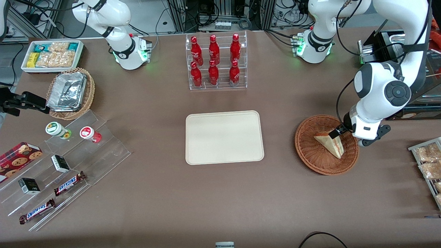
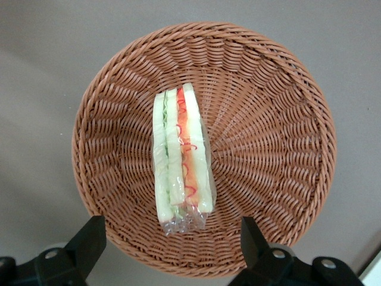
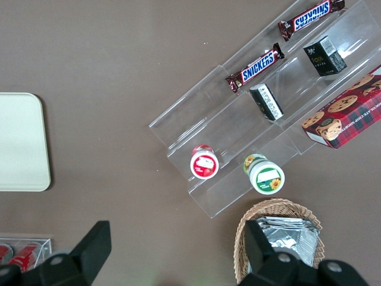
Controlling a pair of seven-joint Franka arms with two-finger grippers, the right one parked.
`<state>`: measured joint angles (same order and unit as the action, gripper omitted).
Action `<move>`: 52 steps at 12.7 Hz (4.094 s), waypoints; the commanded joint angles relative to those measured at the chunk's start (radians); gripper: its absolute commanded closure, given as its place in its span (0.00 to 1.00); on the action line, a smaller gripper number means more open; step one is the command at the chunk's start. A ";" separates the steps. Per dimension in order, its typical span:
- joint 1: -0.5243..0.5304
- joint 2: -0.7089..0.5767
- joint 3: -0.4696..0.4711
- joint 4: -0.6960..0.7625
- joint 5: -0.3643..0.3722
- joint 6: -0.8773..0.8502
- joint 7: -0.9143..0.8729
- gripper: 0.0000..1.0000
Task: Place sandwich from basket to tray
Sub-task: 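Lower the open left gripper around the sandwich and close it, then lift the sandwich with the left gripper and carry it over the cream tray, then lower the sandwich onto the tray and open the left gripper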
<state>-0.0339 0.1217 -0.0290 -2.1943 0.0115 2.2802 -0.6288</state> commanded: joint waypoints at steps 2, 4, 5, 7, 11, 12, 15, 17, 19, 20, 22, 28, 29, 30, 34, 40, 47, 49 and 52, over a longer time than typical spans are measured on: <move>0.003 0.032 -0.002 -0.021 -0.001 0.070 -0.031 0.00; 0.003 0.048 0.000 -0.028 -0.005 0.090 -0.032 0.00; 0.003 0.050 0.000 -0.045 -0.005 0.119 -0.032 0.00; 0.003 0.071 0.000 -0.062 -0.007 0.165 -0.032 0.00; 0.005 0.117 0.000 -0.065 -0.007 0.220 -0.032 0.00; 0.005 0.121 0.000 -0.067 -0.007 0.228 -0.032 0.00; 0.003 0.119 0.001 -0.070 -0.007 0.219 -0.081 0.88; 0.003 0.110 0.001 -0.067 -0.007 0.194 -0.089 1.00; 0.002 0.082 0.001 -0.059 -0.005 0.144 -0.088 1.00; 0.000 0.060 0.000 -0.053 -0.004 0.109 -0.078 1.00; -0.020 0.032 -0.008 -0.024 0.007 0.036 -0.069 1.00; -0.219 0.015 -0.015 0.125 0.010 -0.205 0.000 1.00; -0.268 0.021 -0.014 0.134 0.010 -0.212 0.014 1.00; -0.311 0.032 -0.014 0.140 0.010 -0.211 0.015 1.00; -0.466 0.163 -0.014 0.305 0.007 -0.248 0.017 1.00; -0.638 0.450 -0.014 0.680 -0.007 -0.324 -0.092 1.00; -0.702 0.647 -0.032 0.877 -0.008 -0.279 -0.149 1.00; -0.704 0.670 -0.035 0.878 -0.019 -0.234 -0.152 1.00; -0.706 0.679 -0.037 0.878 -0.031 -0.219 -0.150 1.00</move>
<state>-0.7280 0.7819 -0.0723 -1.3525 -0.0057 2.0637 -0.7616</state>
